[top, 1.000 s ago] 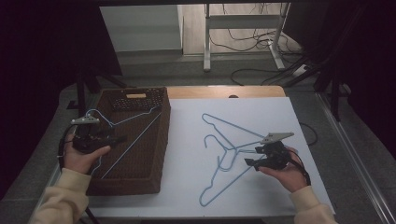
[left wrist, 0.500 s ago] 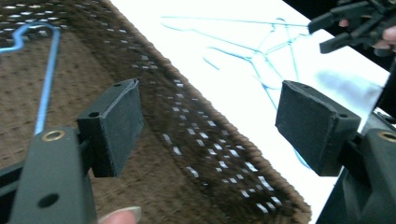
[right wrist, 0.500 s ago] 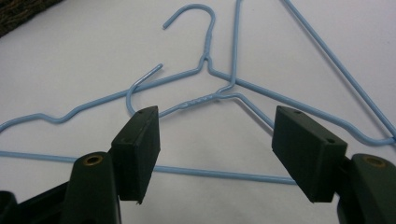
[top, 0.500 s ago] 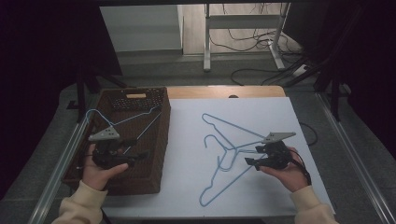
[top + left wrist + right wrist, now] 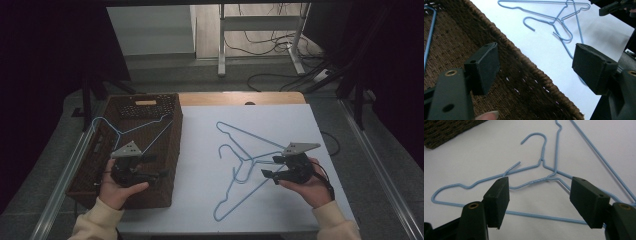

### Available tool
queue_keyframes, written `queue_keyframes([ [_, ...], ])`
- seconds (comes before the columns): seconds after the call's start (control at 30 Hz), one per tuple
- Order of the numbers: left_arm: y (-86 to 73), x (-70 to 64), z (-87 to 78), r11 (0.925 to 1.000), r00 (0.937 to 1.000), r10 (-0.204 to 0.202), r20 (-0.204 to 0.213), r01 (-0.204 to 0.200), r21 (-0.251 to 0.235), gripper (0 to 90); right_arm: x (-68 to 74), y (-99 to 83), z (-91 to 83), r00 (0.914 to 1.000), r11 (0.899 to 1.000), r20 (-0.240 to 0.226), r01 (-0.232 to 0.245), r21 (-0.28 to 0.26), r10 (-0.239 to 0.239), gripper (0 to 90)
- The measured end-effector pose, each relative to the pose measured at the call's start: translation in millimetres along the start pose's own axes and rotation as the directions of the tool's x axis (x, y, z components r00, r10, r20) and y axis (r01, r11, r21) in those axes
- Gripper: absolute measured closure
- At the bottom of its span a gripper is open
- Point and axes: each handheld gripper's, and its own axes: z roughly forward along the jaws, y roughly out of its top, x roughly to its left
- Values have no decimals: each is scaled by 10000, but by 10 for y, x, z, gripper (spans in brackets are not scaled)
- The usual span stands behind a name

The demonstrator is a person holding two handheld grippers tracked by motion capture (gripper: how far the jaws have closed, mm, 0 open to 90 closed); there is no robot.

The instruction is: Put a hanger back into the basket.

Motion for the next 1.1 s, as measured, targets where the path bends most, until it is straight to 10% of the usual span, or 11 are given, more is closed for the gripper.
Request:
queue_keyframes([
  [0.8,1,-56,6,9999,9999,74,-77,-73,100,228,-19,-14,-40,9998,10000,182,63,-61,-62,325],
  [1.1,1,-72,7,9999,10000,89,25,-89,126,229,-67,-34,101,9985,9972,475,246,702,-280,328],
])
